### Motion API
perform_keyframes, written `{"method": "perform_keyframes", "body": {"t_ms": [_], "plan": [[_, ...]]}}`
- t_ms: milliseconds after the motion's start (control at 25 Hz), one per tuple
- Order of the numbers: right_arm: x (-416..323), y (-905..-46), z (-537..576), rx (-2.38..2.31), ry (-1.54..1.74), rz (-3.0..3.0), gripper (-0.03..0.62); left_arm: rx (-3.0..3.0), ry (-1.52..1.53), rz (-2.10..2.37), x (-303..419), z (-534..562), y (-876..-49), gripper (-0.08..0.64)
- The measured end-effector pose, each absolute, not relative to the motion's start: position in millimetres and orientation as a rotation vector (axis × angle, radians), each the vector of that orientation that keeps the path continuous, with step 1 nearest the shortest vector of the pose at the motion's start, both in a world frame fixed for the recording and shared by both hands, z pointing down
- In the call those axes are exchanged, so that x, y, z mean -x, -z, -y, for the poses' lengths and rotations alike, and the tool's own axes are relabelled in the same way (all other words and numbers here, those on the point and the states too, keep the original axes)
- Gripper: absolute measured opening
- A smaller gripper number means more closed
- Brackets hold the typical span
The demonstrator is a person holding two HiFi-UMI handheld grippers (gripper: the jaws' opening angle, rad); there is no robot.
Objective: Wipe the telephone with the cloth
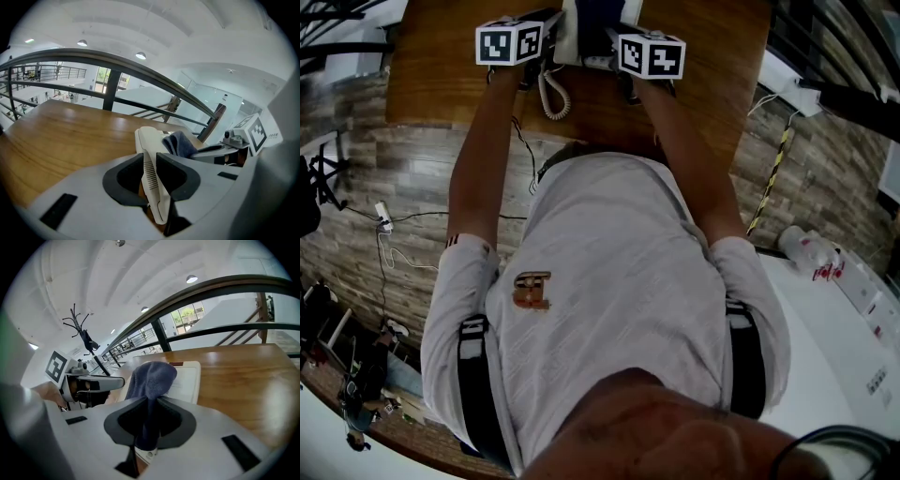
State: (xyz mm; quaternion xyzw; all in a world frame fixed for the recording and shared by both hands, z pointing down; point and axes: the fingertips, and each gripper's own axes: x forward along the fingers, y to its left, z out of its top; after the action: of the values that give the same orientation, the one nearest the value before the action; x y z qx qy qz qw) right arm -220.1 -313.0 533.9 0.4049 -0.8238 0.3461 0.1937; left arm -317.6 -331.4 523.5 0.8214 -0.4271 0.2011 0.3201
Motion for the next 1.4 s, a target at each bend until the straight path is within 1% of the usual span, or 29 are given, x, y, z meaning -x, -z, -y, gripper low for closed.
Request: {"method": "perform_keyframes", "body": {"t_ms": [440,600,800,960,1120,1240,1400], "plan": [[146,-538,301,-1.275,-0.941,2.221,0.060,-2.161,-0.524,1.105,313,328,-525,0.080],[139,-525,293,-1.293,-0.930,2.237,0.060,-2.159,-0.520,1.105,315,327,-525,0.080],[161,-491,279,-1.269,-0.973,2.378,0.060,-2.149,-0.506,1.099,313,326,-524,0.080],[203,-473,262,-1.173,-1.079,2.497,0.060,-2.150,-0.505,1.098,313,327,-524,0.080],[247,-479,246,-1.051,-1.188,2.530,0.060,-2.151,-0.505,1.094,314,325,-524,0.080],[268,-492,245,-1.036,-1.159,2.504,0.060,-2.152,-0.504,1.093,316,324,-524,0.080],[276,-516,248,-1.039,-1.131,2.452,0.060,-2.153,-0.504,1.093,314,326,-525,0.080]]}}
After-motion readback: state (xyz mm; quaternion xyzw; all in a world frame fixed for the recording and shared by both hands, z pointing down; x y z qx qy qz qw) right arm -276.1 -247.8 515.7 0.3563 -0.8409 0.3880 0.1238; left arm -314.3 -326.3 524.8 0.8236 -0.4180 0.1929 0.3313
